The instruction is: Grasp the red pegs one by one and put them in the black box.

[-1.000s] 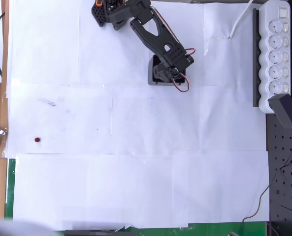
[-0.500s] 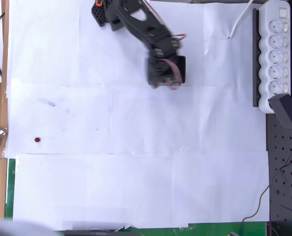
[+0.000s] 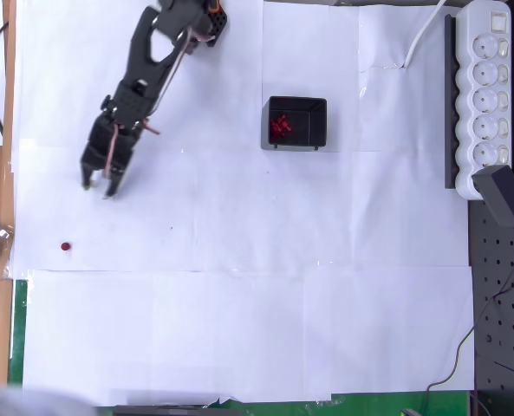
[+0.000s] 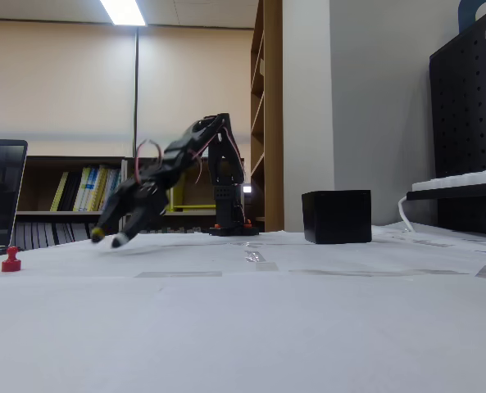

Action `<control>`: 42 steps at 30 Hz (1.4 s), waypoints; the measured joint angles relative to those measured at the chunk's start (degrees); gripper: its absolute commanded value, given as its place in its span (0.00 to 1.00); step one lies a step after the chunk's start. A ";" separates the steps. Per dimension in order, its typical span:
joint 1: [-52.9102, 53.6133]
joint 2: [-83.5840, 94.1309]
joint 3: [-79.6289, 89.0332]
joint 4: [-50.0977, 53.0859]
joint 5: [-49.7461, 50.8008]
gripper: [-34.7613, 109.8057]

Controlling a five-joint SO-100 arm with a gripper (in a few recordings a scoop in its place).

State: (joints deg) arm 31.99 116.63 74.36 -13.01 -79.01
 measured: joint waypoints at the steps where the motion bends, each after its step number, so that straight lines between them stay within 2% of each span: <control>1: 0.35 2.02 1.85 -1.58 0.00 0.36; 7: -0.26 12.04 13.80 -3.87 -2.20 0.37; 20: -2.20 26.98 35.86 -1.67 -4.75 0.37; 42: -4.13 37.27 54.58 5.27 -7.73 0.37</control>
State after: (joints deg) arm 27.86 153.90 128.94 -7.73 -86.75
